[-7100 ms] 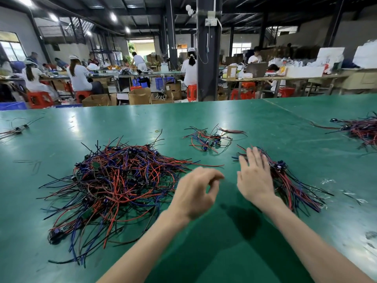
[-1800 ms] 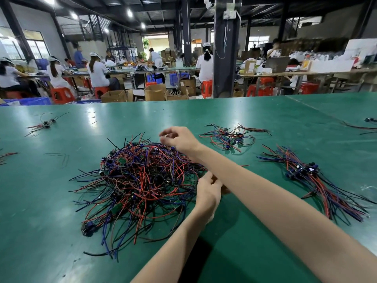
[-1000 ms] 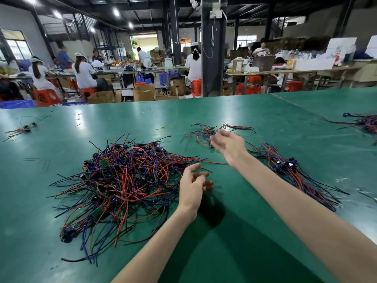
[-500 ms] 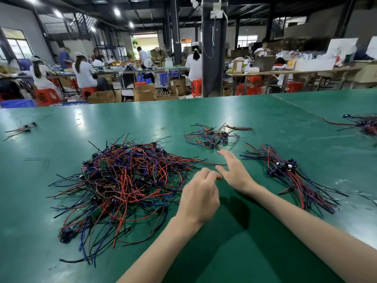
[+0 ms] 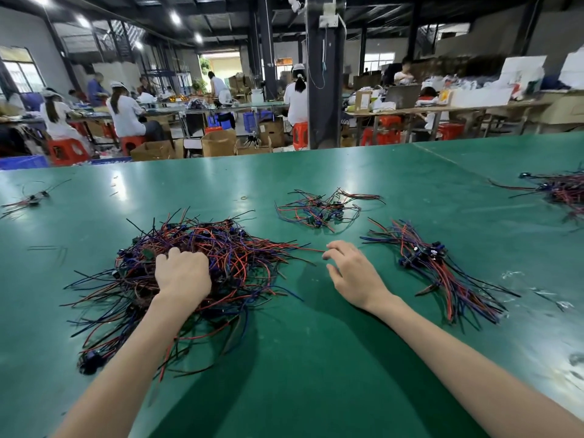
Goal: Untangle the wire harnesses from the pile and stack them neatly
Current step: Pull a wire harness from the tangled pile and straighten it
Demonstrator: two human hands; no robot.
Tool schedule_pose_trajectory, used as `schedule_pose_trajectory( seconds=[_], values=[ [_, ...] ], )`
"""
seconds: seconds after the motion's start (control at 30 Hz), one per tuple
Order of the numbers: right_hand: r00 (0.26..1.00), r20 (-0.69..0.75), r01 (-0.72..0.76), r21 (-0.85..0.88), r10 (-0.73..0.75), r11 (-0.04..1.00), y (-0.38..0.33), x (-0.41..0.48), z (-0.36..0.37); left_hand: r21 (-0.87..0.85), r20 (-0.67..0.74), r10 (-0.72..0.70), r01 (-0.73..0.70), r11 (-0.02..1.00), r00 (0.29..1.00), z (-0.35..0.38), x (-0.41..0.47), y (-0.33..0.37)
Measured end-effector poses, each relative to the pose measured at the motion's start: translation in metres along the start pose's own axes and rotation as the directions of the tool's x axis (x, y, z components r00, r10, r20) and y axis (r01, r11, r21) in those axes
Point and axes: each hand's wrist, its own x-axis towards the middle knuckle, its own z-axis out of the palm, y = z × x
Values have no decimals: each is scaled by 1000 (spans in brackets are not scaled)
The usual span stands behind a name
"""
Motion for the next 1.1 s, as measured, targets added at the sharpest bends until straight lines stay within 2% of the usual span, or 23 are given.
schedule_pose_trajectory(
  seconds=[0.13, 0.27, 0.37, 0.43, 0.5, 0.57, 0.6, 0.67, 0.7, 0.77, 0.83, 0.87, 0.93, 0.97, 1.03, 1.1],
  values=[
    [1000, 15, -4, 13, 4, 1000, -2, -2, -1, 33, -14, -12, 12, 999, 1000, 1, 5, 5],
    [1000, 11, -16, 36, 16, 999, -2, -2, -5, -40, -24, 2, -3, 999, 1000, -7, 5, 5],
    [1000, -10, -15, 49, 15, 999, -3, -1, -8, -267, -93, -28, 3, 964, 995, -19, 5, -3],
    [1000, -19, -9, 55, 10, 998, -3, -1, -9, -447, -220, -113, 2, 894, 969, -31, 4, -10],
    [1000, -20, -6, 57, 7, 998, -2, 0, -9, -596, -402, -224, -67, 800, 888, -47, 3, -16],
    [1000, -23, -4, 59, 6, 998, -1, -1, -8, -673, -549, -313, -187, 716, 775, -64, 1, -19],
    [1000, -25, -4, 61, 5, 998, 0, -2, -8, -694, -589, -340, -243, 678, 733, -71, 1, -19],
    [1000, -30, 0, 71, 2, 997, 0, -4, -6, -742, -604, -362, -334, 582, 710, -82, -4, -15],
    [1000, -31, 1, 79, 1, 997, 0, -4, -6, -770, -590, -353, -374, 517, 726, -85, -7, -10],
    [999, -44, 2, 111, 3, 994, -1, -4, -7, -843, -514, -276, -418, 339, 812, -85, -15, 7],
    [997, -72, -8, 182, 22, 983, -4, -6, -8, -932, -361, -126, -355, 70, 924, -77, -24, 31],
    [996, -82, -26, 240, 47, 970, -6, -7, -9, -956, -283, -51, -286, -70, 958, -71, -30, 45],
    [987, -63, -105, 436, 147, 894, -15, -10, -9, -948, -150, 62, -126, -294, 987, -56, -40, 71],
    [978, -14, -165, 568, 210, 806, -21, -10, -11, -930, -98, 100, -56, -363, 990, -48, -43, 82],
    [953, 133, -268, 785, 271, 559, -30, -9, -16, -909, -34, 144, 29, -415, 989, -34, -46, 100],
    [935, 237, -323, 874, 263, 363, -34, -8, -22, -906, -15, 172, 60, -419, 985, -26, -47, 111]
  ],
)
